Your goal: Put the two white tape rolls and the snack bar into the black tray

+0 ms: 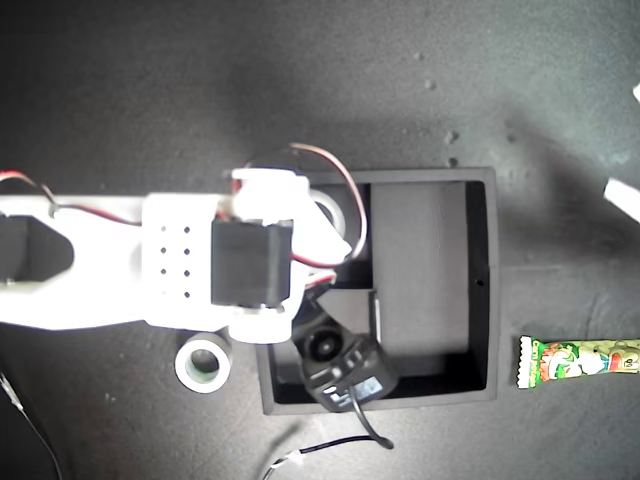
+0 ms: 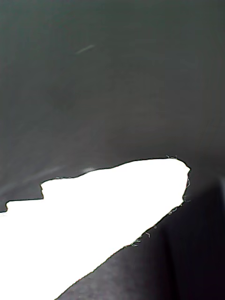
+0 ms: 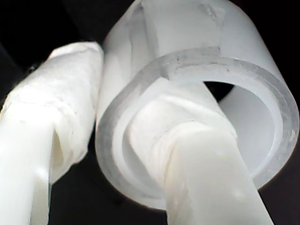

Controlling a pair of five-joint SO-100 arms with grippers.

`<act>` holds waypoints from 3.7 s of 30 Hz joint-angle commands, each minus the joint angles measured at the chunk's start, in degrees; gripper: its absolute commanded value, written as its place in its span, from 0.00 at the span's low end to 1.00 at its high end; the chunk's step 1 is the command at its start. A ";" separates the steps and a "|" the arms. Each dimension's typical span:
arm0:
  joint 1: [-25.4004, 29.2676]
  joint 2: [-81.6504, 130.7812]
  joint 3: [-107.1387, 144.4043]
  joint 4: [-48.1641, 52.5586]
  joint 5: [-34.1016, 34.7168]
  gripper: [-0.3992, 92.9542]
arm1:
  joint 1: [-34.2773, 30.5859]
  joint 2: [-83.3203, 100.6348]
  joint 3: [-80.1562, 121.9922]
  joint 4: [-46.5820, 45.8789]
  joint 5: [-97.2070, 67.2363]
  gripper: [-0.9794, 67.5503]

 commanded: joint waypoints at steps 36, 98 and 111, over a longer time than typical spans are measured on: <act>18.98 60.73 58.80 -8.26 -29.44 0.16 | -41.75 -68.82 -44.03 8.26 58.80 0.50; 24.08 48.69 66.45 -26.19 -30.15 0.01 | -39.20 -69.52 -18.54 -1.93 75.23 0.01; 17.49 11.60 -2.37 0.97 -12.30 0.01 | -34.72 -66.36 -33.40 15.82 96.86 0.01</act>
